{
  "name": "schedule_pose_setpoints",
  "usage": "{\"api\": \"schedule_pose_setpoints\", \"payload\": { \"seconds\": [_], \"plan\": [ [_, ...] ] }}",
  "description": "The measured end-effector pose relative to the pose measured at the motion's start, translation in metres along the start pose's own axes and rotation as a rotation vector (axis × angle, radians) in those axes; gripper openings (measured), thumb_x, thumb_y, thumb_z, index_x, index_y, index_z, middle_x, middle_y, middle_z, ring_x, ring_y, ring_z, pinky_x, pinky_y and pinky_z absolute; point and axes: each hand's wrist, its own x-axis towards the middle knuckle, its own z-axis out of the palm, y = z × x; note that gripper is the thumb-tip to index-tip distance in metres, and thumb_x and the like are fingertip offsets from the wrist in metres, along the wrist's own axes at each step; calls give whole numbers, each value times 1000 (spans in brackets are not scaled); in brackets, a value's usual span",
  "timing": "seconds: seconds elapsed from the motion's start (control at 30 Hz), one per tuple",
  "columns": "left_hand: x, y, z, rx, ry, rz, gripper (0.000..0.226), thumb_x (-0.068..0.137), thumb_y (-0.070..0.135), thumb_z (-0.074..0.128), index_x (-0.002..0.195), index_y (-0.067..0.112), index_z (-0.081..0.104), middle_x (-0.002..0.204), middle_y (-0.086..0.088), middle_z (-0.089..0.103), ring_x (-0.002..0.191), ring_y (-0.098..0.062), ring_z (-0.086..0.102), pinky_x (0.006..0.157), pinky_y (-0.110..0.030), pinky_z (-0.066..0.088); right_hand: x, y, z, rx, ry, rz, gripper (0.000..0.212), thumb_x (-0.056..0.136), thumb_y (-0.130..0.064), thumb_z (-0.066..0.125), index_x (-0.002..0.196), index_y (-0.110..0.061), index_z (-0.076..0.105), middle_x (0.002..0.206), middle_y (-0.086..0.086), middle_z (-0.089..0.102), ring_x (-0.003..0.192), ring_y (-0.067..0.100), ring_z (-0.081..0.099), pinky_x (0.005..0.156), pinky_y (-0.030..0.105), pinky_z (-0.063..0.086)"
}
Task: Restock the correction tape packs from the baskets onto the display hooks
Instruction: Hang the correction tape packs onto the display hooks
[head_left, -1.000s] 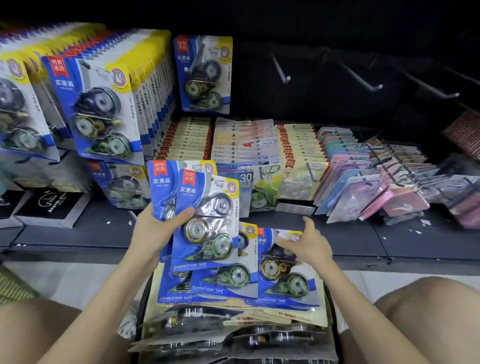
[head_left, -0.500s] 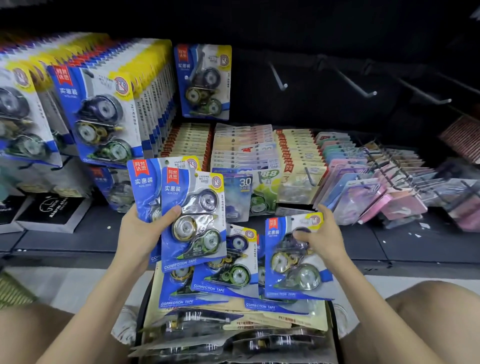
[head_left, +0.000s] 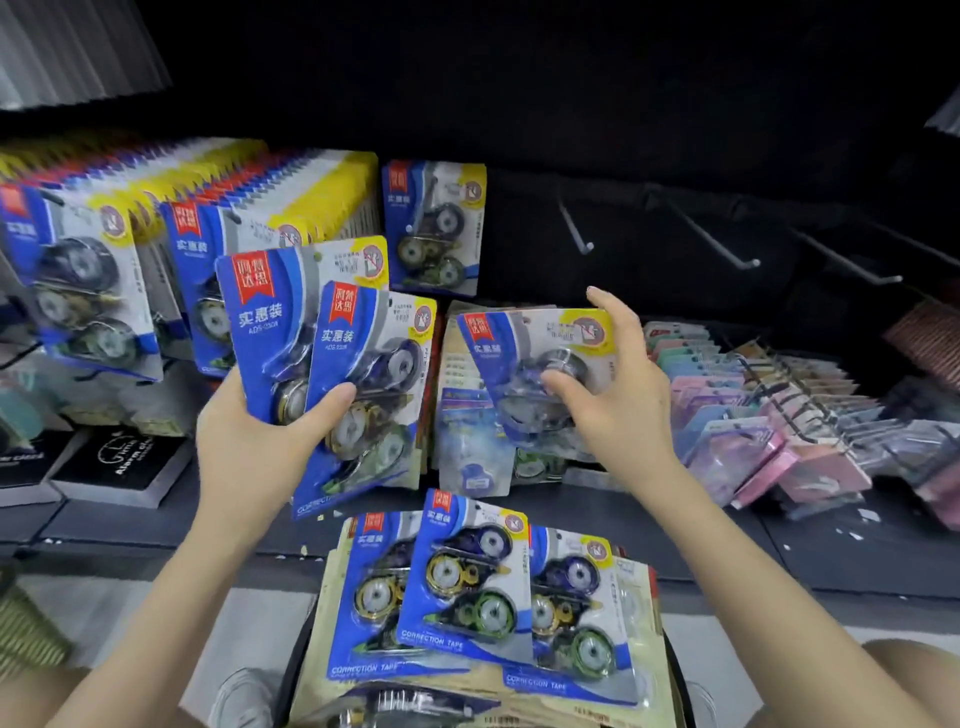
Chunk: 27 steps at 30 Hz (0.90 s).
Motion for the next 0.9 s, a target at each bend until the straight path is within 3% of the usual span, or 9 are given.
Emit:
{"api": "schedule_pose_setpoints", "payload": {
  "seconds": [0.07, 0.17, 0.3, 0.33, 0.5, 0.63, 0.7, 0.77, 0.9],
  "plan": [
    [13, 10, -3, 0, 60, 66, 41, 78, 20, 82, 95, 48, 57, 90, 43, 64, 93, 13, 62, 87, -28, 50, 19, -7, 10, 153, -14, 2, 72, 85, -7, 74, 140, -32, 35, 108, -38, 54, 94, -13, 57, 80, 5, 41],
    [32, 21, -10, -16, 154, 160, 41, 79, 24, 81, 102, 46, 56, 95, 43, 64, 100, 10, 63, 93, -29, 51, 44, -16, 27, 209, -59, -14, 77, 84, -7, 75, 142, -37, 34, 111, -48, 52, 102, -9, 58, 90, 18, 48],
    [52, 25, -21, -65, 281, 260, 35, 81, 28, 81, 106, 44, 61, 102, 34, 67, 105, 0, 65, 97, -38, 53, 71, -26, 52, 337, -136, 15, 86, 83, -4, 75, 151, -32, 29, 136, -4, 57, 120, 6, 57, 100, 24, 49],
    [56, 24, -23, -70, 298, 274, 35, 82, 30, 80, 111, 39, 61, 106, 29, 68, 107, -4, 66, 97, -40, 53, 76, -27, 57, 342, -140, 15, 89, 83, -4, 75, 152, -31, 27, 139, 0, 55, 122, 8, 56, 101, 24, 48],
    [78, 18, -32, -125, 364, 275, 38, 82, 35, 79, 113, 36, 59, 116, 15, 68, 111, -12, 66, 98, -43, 52, 99, -29, 81, 373, -143, 50, 89, 83, -6, 76, 153, -28, 27, 139, -4, 55, 116, 0, 56, 91, 7, 45],
    [89, 17, -29, -144, 325, 247, 35, 83, 26, 79, 106, 41, 57, 104, 32, 68, 107, -3, 66, 96, -35, 53, 106, -20, 93, 358, -103, 74, 83, 84, -6, 74, 152, -24, 30, 130, -9, 57, 102, -20, 53, 86, 0, 41],
    [93, 16, -30, -148, 300, 230, 35, 83, 24, 79, 103, 43, 57, 101, 34, 68, 105, -2, 66, 95, -33, 53, 111, -15, 97, 393, -79, 92, 81, 85, -5, 73, 151, -25, 31, 135, -5, 57, 110, -11, 56, 95, 8, 44],
    [98, 12, -33, -165, 310, 219, 36, 82, 25, 80, 104, 43, 59, 105, 29, 69, 107, -6, 67, 95, -36, 54, 119, -8, 104, 445, -54, 108, 80, 85, -3, 72, 149, -31, 31, 138, -2, 56, 119, 4, 58, 103, 27, 48],
    [107, 2, -40, -236, 336, 185, 44, 80, 23, 81, 119, 21, 61, 118, 7, 70, 110, -17, 67, 96, -44, 54, 146, 12, 125, 435, -46, 151, 78, 88, -7, 70, 150, -34, 29, 138, -5, 56, 123, 8, 57, 107, 38, 47]
  ]
}}
